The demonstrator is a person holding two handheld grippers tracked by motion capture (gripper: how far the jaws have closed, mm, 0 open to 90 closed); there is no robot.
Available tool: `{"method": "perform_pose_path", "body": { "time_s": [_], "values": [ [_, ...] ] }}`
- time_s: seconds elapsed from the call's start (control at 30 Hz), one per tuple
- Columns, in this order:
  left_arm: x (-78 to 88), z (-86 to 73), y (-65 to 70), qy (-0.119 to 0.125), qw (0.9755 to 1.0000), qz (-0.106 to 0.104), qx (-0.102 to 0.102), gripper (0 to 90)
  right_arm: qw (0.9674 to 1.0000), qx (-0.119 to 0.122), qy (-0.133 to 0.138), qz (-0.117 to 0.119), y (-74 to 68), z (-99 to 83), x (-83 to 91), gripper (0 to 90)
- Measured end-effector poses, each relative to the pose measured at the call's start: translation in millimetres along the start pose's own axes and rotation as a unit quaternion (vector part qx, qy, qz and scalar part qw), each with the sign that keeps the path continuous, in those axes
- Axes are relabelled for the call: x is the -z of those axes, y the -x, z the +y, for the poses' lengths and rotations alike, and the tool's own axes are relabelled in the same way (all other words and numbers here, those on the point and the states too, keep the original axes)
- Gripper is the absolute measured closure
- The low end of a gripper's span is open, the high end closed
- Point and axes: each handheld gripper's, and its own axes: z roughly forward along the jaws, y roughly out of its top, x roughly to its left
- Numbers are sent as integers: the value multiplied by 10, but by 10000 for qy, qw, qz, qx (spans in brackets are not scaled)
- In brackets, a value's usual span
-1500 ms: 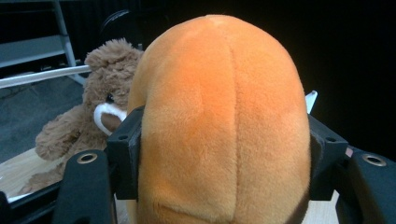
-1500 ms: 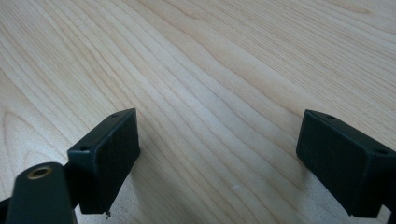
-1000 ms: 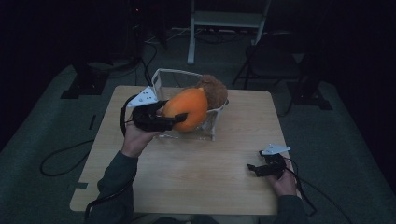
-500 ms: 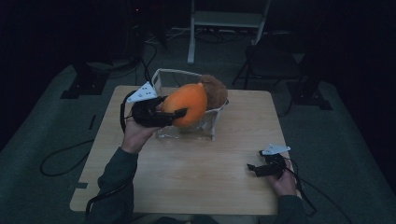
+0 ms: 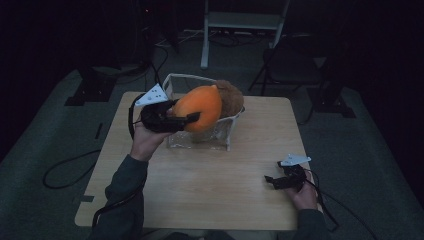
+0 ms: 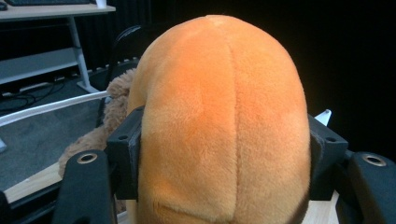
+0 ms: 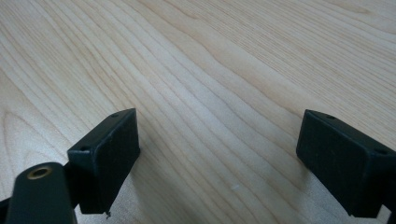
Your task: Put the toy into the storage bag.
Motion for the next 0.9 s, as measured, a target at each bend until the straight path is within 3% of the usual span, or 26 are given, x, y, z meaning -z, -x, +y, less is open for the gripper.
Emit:
{"method": "perform_pose_path", "body": {
  "time_s": [0.9],
  "values": [
    [-24,138,-49,101,9999,71,-65,326,10000,1,0,-1,0,0,0,125]
  ]
}}
